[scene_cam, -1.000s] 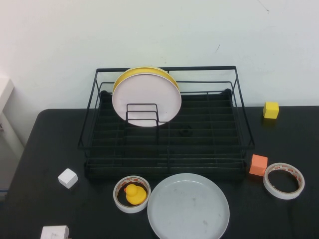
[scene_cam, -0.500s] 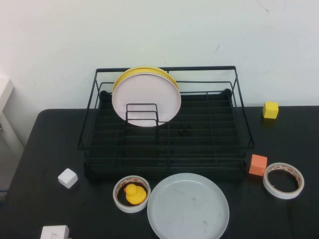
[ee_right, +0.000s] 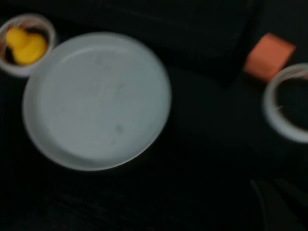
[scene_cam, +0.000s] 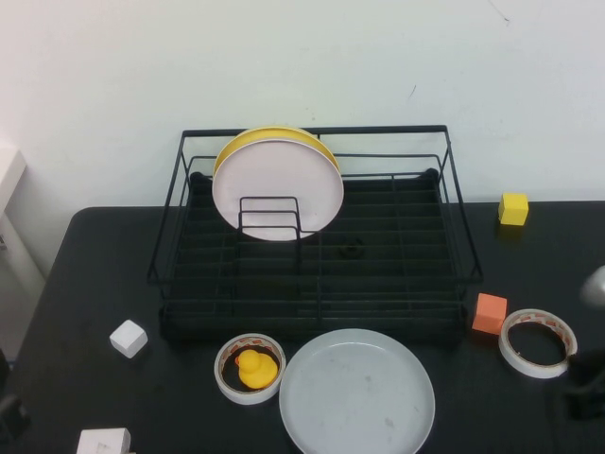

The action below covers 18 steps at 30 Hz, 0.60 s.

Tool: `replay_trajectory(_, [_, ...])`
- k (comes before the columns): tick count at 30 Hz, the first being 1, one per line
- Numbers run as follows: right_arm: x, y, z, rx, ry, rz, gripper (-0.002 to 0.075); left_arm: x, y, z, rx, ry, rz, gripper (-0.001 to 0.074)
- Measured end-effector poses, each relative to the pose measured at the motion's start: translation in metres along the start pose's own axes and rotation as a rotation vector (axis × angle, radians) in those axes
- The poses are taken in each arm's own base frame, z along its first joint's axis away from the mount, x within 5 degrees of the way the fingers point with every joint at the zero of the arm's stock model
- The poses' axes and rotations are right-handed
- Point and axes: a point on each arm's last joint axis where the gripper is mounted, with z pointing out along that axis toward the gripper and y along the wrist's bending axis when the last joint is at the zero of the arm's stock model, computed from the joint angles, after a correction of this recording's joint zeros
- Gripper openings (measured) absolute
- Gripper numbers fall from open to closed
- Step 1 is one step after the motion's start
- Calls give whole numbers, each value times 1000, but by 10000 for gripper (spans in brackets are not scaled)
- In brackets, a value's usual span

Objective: Place plate on rack
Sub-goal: Pick up the plate from the table

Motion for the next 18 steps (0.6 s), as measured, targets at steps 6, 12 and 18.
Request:
replay_trajectory(6, [8, 18, 52, -110, 146, 41, -2, -2, 0, 0, 3, -25, 2, -1])
replay_trajectory(12, [17, 22, 90, -99, 213, 248, 36, -3, -2, 0, 19, -28, -41, -1])
replay_trajectory(18, [11, 24, 125, -109, 289, 314, 169, -2, -3, 0, 32, -26, -72, -1])
